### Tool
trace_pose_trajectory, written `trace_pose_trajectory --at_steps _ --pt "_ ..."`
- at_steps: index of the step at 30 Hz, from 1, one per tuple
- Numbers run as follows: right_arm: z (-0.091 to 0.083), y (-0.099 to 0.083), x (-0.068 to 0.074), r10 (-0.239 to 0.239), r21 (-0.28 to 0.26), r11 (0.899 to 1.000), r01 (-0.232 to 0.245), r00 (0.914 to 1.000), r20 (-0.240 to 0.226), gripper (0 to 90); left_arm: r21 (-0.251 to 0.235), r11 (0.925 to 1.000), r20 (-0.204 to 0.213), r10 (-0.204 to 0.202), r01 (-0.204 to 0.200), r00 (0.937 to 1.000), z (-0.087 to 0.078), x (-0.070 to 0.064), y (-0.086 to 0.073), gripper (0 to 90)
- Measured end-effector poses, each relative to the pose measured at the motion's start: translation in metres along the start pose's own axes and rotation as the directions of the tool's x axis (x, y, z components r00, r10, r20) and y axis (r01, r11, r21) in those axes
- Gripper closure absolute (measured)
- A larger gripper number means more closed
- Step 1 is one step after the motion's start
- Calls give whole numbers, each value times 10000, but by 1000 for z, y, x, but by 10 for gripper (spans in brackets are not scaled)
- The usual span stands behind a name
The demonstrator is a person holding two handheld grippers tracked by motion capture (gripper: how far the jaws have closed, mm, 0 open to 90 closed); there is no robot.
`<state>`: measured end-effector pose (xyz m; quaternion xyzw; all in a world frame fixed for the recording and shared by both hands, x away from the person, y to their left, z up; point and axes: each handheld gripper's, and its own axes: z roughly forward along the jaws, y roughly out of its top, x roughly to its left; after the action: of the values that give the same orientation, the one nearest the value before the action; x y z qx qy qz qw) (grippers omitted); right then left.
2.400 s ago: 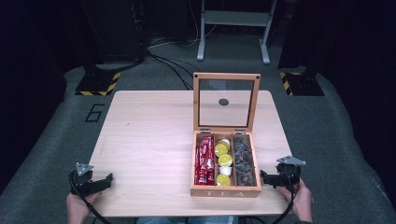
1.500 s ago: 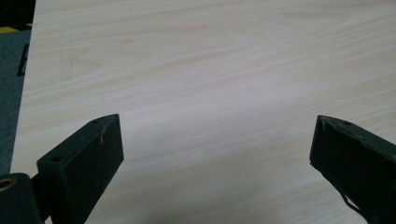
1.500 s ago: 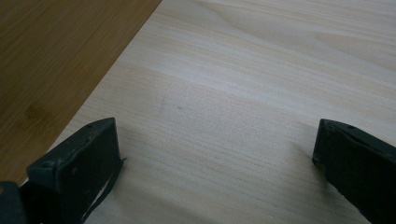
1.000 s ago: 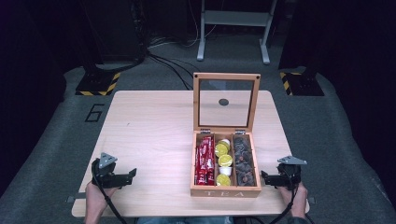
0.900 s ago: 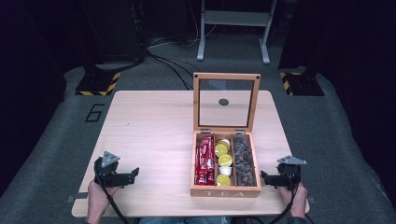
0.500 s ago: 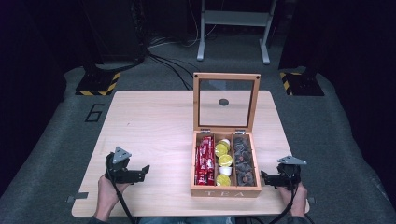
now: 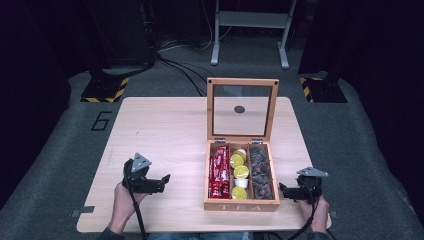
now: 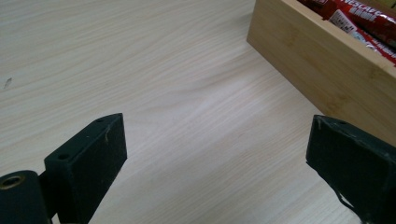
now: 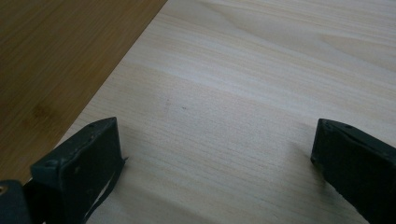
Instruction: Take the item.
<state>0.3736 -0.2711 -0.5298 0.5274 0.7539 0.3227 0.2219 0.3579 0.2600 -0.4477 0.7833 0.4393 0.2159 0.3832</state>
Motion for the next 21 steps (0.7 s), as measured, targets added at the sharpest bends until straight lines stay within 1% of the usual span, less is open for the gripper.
trace_pose_trajectory --at_steps 2,3,4,6,7,8,9,11,14,20,21 --pt "0 0 0 -2 0 10000 2 10000 -1 11 -58 9999 95 121 -121 9999 2 -4 5 53" --pt "0 0 0 -2 0 10000 2 10000 -1 11 -58 9999 95 121 -121 9999 2 -4 5 53" --pt "0 0 0 -33 -12 10000 33 10000 -2 11 -40 9996 163 264 -264 9995 2 -7 9 53" --pt "0 0 0 -13 -6 10000 13 10000 -10 11 -62 9995 213 301 -300 9993 3 -9 11 53" --pt "0 0 0 -32 3 10000 32 10000 -45 12 -101 9994 257 326 -324 9991 3 -11 12 53" --pt "0 0 0 -78 5 10000 78 10000 -53 13 -94 9990 336 432 -429 9985 5 -15 15 54" --pt "0 0 0 -78 5 10000 78 10000 -53 13 -94 9990 336 432 -429 9985 5 -15 15 56" --pt "0 0 0 -37 11 10000 37 10000 -62 12 -93 9985 470 537 -534 9974 7 -19 18 60" --pt "0 0 0 -142 -29 9999 142 9999 -82 18 -92 9976 578 691 -687 9959 10 -25 21 63" --pt "0 0 0 -143 -42 9999 143 9999 -76 18 -186 9965 672 829 -818 9943 13 -33 28 62" --pt "0 0 0 -140 -41 9999 139 9999 -75 18 -184 9967 718 803 -792 9942 14 -34 29 61"
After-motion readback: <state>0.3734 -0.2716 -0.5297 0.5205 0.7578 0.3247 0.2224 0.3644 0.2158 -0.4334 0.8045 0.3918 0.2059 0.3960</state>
